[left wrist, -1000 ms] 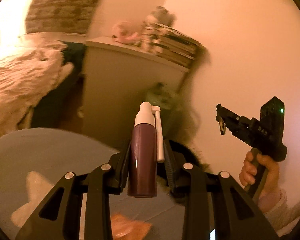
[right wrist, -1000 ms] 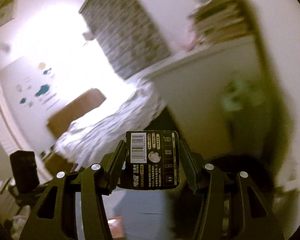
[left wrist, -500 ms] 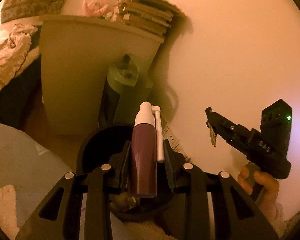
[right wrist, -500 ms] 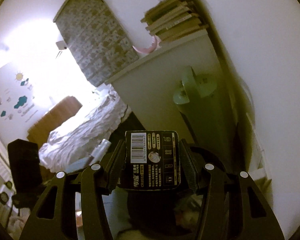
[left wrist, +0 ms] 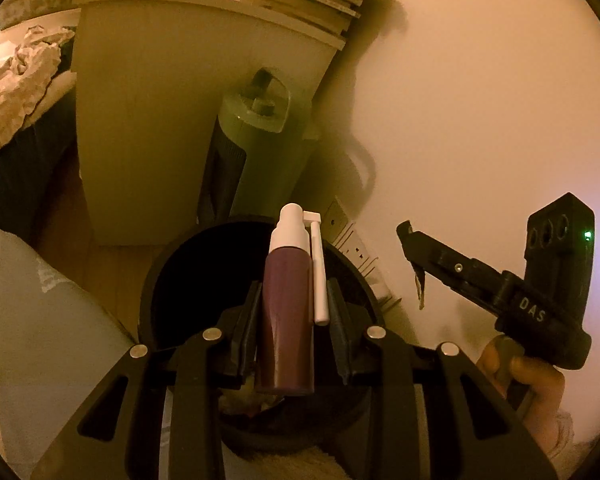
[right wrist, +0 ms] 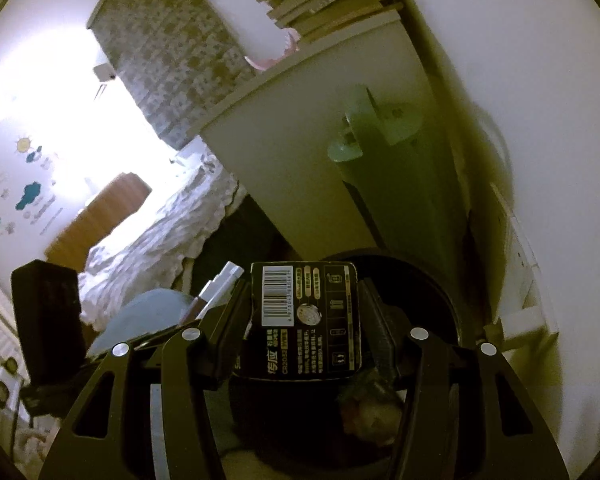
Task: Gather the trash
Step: 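Carry the red bottle and black card over the bin and open both tools, then grasp the clear plastic cup with left tool while right grasps orange wrapper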
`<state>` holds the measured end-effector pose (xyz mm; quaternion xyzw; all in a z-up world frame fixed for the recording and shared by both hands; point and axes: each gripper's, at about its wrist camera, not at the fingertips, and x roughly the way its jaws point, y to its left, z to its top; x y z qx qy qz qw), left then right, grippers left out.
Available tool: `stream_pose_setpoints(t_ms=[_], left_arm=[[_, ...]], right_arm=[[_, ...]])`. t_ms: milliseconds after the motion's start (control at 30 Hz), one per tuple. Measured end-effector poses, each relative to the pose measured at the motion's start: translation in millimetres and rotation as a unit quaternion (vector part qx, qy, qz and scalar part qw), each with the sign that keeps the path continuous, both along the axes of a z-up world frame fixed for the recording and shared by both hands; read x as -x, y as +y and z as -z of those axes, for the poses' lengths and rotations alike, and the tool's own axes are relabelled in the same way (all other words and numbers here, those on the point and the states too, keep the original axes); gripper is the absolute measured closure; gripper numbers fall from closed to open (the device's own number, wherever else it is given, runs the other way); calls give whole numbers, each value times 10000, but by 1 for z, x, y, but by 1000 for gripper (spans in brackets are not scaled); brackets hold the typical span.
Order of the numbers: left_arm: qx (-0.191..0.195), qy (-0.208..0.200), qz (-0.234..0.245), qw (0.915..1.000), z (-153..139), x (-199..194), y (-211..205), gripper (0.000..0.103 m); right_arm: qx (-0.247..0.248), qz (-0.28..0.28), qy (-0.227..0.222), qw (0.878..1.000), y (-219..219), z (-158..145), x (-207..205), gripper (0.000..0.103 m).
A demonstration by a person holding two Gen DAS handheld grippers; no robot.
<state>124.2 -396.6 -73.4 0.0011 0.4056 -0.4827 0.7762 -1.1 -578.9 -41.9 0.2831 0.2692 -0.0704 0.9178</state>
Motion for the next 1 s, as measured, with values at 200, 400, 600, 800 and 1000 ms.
stream_pose_setpoints(t_ms=[200, 400, 600, 800, 1000], left_arm=[[-94, 39, 7, 9999, 8, -1, -5, 72], [-195, 22, -35, 9998, 10, -3, -8, 71], [-369, -150, -74, 9992, 4, 1, -12, 53], [-343, -485, -73, 9982, -16, 14, -1, 44], [-384, -751, -476, 9953, -36, 26, 47, 27]], right_arm=[[-120, -37, 172, 9998, 1, 15, -7, 48], [-238, -19, 269, 9994, -1, 24, -10, 46], [-347, 5, 330, 9989, -4, 21, -11, 27], [-322, -29, 294, 9990, 0, 15, -7, 27], [-228, -500, 334, 9979, 24, 6, -8, 27]])
